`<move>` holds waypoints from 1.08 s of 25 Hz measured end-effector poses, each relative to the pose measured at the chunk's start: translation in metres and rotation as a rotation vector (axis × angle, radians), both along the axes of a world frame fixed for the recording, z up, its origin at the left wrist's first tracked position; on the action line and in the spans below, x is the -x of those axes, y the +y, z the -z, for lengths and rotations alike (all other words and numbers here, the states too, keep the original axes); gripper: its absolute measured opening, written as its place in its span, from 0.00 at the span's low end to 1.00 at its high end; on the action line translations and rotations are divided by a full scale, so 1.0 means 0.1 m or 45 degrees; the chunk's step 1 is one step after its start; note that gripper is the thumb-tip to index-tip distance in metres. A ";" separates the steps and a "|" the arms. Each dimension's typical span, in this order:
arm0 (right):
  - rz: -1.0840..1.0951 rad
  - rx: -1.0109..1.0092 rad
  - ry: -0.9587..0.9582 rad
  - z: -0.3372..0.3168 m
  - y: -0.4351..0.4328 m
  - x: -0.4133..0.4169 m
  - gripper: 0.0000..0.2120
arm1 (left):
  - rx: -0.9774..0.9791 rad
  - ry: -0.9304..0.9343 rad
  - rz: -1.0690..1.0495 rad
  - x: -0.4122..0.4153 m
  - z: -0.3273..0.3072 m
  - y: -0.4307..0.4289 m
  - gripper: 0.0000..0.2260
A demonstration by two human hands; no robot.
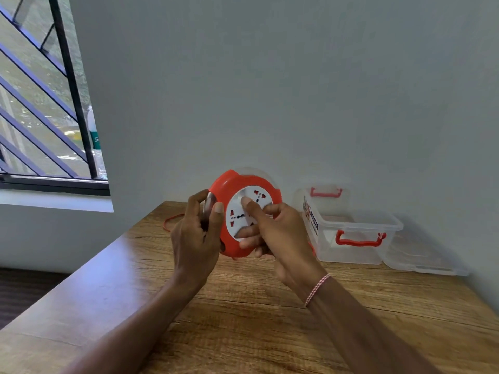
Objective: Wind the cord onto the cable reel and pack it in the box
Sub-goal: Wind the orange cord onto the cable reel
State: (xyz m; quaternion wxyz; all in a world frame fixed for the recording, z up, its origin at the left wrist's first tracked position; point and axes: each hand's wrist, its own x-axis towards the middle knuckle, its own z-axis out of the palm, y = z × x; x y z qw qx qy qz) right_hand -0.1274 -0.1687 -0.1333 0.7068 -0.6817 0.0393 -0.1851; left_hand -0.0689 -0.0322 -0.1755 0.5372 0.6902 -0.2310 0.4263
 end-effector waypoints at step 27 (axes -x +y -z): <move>-0.066 -0.216 0.007 0.01 0.03 -0.01 0.22 | -0.029 -0.129 -0.121 -0.05 0.01 0.01 0.18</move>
